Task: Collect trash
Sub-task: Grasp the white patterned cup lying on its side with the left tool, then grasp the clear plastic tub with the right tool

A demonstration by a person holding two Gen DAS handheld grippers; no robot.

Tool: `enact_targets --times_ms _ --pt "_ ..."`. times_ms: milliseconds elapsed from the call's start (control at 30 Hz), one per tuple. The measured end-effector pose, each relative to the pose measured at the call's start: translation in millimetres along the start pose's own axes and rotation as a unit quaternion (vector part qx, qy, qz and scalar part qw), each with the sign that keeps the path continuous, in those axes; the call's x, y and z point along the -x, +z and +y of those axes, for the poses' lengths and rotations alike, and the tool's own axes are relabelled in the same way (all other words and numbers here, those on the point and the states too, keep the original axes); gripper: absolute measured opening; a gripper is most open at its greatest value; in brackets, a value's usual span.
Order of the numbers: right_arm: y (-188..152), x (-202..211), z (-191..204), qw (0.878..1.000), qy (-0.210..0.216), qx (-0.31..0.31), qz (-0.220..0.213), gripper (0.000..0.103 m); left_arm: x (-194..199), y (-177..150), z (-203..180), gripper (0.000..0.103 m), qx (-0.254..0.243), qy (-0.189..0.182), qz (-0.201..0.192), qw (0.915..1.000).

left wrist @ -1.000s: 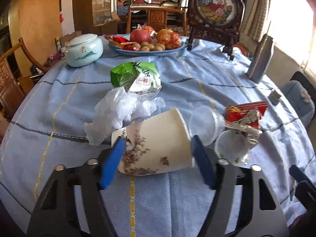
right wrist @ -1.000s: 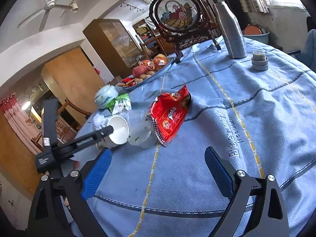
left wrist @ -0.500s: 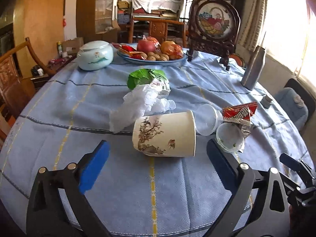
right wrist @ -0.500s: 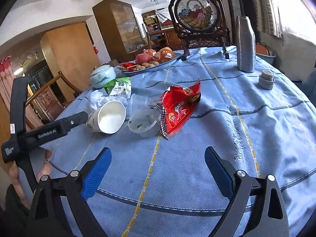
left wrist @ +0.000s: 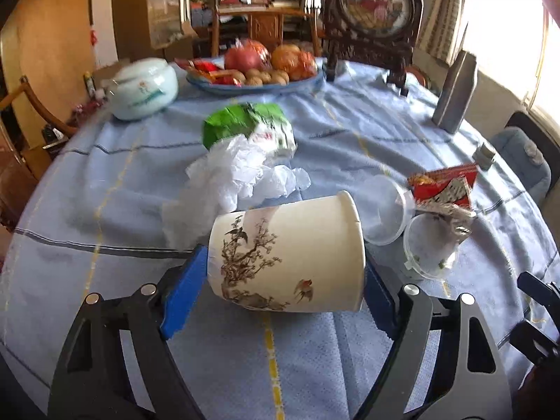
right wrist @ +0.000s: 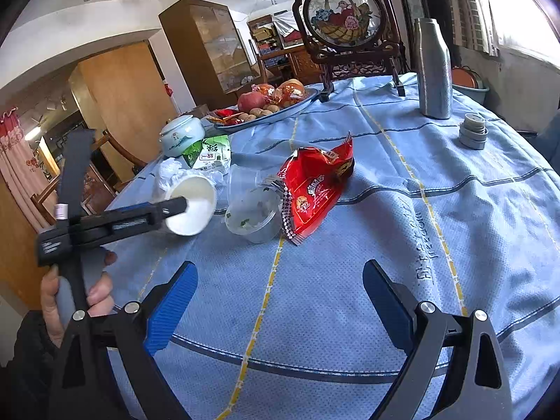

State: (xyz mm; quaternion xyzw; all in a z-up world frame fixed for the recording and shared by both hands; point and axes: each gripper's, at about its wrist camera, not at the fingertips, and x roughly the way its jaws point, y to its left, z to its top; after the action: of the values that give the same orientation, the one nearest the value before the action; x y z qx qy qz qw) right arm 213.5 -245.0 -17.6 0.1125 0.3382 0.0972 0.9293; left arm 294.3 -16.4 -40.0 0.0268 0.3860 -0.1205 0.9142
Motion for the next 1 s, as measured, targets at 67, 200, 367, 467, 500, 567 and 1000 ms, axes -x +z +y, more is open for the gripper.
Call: enact_targets --times_ms 67,200,367,467,500,567,1000 --pt "0.1 -1.2 0.5 1.000 -0.005 0.002 0.003 0.094 17.6 -4.6 0.4 0.080 0.002 0.009 -0.024 0.9997" --pt "0.9 -4.5 3.5 1.000 -0.011 0.013 0.009 0.094 49.4 -24.7 10.7 0.080 0.008 0.037 -0.046 0.9982" --pt "-0.1 -6.9 17.0 0.999 -0.013 0.050 0.014 0.087 62.2 -48.6 36.2 0.080 0.031 0.072 -0.040 0.9961" --pt "0.5 -13.0 28.4 0.997 0.000 0.069 0.028 0.075 64.7 -49.4 47.4 0.080 0.057 0.058 -0.042 0.9958" --pt "2.2 -16.2 31.5 0.997 0.010 0.072 0.035 0.073 64.1 -49.5 49.3 0.080 0.059 0.057 -0.042 0.9957" --pt "9.5 -23.6 39.1 0.996 0.029 0.074 0.047 0.072 59.0 -48.7 49.1 0.080 0.058 0.060 -0.033 0.9960" --pt "48.9 -89.4 55.2 0.986 -0.039 0.141 0.078 0.073 60.0 -48.8 51.4 0.080 0.062 0.052 -0.036 0.9961"
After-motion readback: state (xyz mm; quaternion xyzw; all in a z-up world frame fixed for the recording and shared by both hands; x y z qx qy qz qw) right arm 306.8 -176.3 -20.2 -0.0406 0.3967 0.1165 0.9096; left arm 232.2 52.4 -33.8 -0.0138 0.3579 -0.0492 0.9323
